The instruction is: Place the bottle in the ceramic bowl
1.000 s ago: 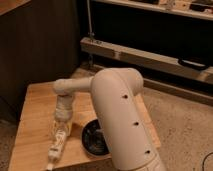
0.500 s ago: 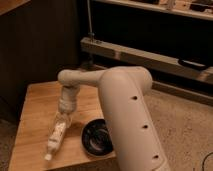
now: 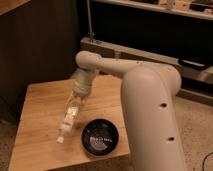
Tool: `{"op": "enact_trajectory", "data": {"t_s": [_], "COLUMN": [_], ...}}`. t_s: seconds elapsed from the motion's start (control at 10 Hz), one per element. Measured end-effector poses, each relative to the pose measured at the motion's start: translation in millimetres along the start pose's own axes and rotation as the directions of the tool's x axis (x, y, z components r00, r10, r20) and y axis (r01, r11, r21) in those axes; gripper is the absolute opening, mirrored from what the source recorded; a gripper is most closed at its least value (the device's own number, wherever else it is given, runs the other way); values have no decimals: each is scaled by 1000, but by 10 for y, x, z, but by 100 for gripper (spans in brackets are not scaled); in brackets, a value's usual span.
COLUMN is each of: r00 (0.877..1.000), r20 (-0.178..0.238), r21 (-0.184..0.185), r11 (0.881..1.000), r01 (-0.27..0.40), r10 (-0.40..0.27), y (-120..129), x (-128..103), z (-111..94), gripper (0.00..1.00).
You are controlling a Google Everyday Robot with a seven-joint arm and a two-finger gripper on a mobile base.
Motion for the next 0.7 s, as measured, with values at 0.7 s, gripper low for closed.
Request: {"op": "enact_trajectory", "data": {"t_s": [0.7], "r00": [1000], "r20": [31], "r21": [-78], "r11": [997], "r01": [-1], "r10": [3], "y": [-587], "x": [-27], "z": [-68], "gripper": [6]}}
